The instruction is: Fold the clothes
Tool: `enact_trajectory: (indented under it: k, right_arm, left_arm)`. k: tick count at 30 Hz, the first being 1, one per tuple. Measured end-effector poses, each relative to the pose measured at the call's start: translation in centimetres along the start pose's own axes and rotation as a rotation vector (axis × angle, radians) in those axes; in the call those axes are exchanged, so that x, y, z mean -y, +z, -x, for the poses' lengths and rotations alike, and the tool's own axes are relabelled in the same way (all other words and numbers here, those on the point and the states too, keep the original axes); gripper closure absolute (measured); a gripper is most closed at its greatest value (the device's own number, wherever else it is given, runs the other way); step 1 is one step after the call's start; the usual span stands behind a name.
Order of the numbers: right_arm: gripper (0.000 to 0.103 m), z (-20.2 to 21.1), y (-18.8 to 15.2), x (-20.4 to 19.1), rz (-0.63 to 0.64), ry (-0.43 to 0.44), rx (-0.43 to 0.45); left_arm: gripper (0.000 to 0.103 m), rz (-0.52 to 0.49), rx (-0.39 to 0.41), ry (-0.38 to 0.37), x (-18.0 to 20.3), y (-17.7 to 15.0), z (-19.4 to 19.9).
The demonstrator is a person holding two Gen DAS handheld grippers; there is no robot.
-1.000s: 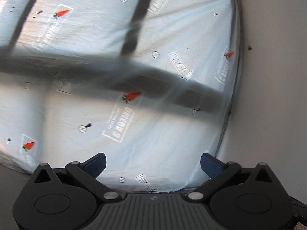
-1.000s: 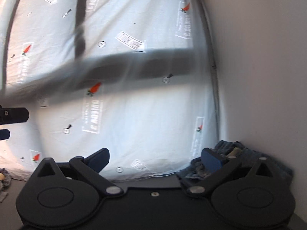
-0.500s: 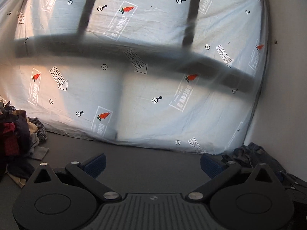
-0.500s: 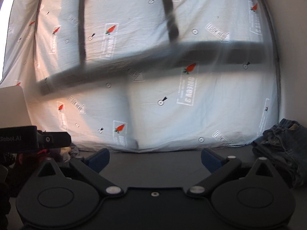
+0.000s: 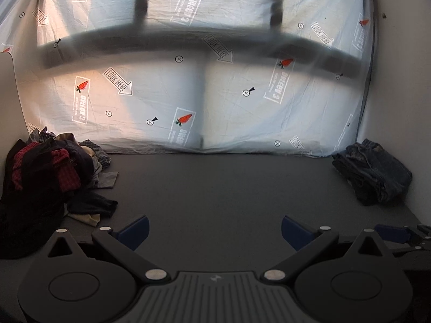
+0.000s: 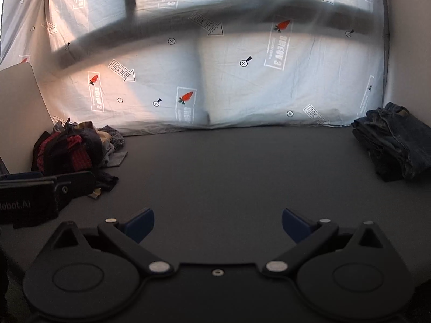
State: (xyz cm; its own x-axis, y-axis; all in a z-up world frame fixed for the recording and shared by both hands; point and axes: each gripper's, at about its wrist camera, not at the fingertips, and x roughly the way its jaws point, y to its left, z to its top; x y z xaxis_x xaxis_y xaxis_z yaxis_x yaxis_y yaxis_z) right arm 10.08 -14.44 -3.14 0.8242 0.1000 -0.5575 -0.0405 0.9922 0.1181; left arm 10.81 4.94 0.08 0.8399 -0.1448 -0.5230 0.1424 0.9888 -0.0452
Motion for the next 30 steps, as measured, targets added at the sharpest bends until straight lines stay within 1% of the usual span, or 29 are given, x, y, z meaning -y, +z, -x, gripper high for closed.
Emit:
enact_trajectory:
  k: [4,6,10,21,30]
  right_arm:
    - [0.000,1.5,-1.7,-1.7,0.018,-0.027,-0.021]
    - [0.000,2.0,-2.2,-2.3,0.023,-0.026,-0.033]
    - [0.000,2.7,-2.8,-3.2,0.039,-0.036,-0.043]
    - [0.000,3.6,-3.0,-5.0,0.077,-0.026,-0.034]
    - [0.000,4.2,-3.1,-5.2,0.091,-0.025,-0.026]
  left_arm:
    - [0.000,0.021,-0.052,-0.022,-1.3,-2.0,0.7]
    - [0.000,0.026,-0.064,-0.030,-1.8,-2.6,1.2]
    - [0.000,0.042,-0.079,-0.017,-2.7,-3.3,1.8]
    - [0.000,0.089,-0.068,0.008,-4.8,-3.8,3.7]
    - [0.000,0.084,-0.072,0.016,-4.8,-3.9,4.4]
